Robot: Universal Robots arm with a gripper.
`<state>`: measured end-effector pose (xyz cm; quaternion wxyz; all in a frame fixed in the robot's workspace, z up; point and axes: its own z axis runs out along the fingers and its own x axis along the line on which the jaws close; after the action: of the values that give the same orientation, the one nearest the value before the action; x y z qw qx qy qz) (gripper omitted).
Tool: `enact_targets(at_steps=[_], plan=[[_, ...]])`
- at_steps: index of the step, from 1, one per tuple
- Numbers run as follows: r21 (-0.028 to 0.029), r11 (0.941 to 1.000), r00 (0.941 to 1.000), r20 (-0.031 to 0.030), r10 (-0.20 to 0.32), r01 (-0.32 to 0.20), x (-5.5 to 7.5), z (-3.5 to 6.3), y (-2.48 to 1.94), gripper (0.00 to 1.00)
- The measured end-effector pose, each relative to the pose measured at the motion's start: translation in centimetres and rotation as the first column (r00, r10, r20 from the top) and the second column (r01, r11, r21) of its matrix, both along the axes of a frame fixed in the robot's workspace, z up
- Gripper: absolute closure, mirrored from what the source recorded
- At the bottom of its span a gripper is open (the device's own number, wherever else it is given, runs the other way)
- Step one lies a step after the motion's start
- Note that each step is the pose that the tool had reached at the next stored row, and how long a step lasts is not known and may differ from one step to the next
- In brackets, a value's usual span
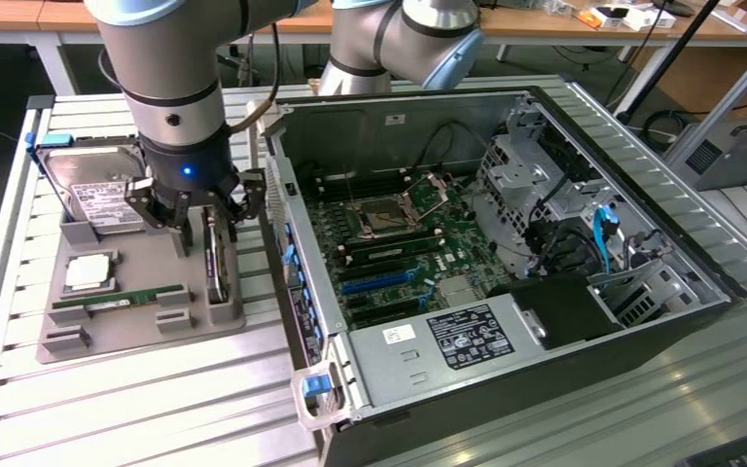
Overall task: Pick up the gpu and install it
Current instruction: 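Pick up the gpu and move the gpu toward the slot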
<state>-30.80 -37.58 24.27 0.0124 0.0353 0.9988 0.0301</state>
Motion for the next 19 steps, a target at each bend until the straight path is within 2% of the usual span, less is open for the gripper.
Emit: enact_targets(at_steps=[4, 5, 6, 8, 19], plan=[[0.0001, 1.0, 1.0, 0.0002, 0.0, 0.0, 0.0, -0.01, 0.0, 0.46], [0.0002, 1.0, 1.0, 0.0002, 0.0, 0.0, 0.0, -0.01, 0.0, 0.59], [0.0001, 1.0, 1.0, 0.0002, 0.0, 0.0, 0.0, -0.01, 0.0, 0.59], [0.0001, 1.0, 1.0, 0.0001, 0.0, 0.0, 0.0, -0.01, 0.0, 0.73], [0.0002, 1.0, 1.0, 0.0002, 0.0, 0.0, 0.0, -0.01, 0.0, 0.73]])
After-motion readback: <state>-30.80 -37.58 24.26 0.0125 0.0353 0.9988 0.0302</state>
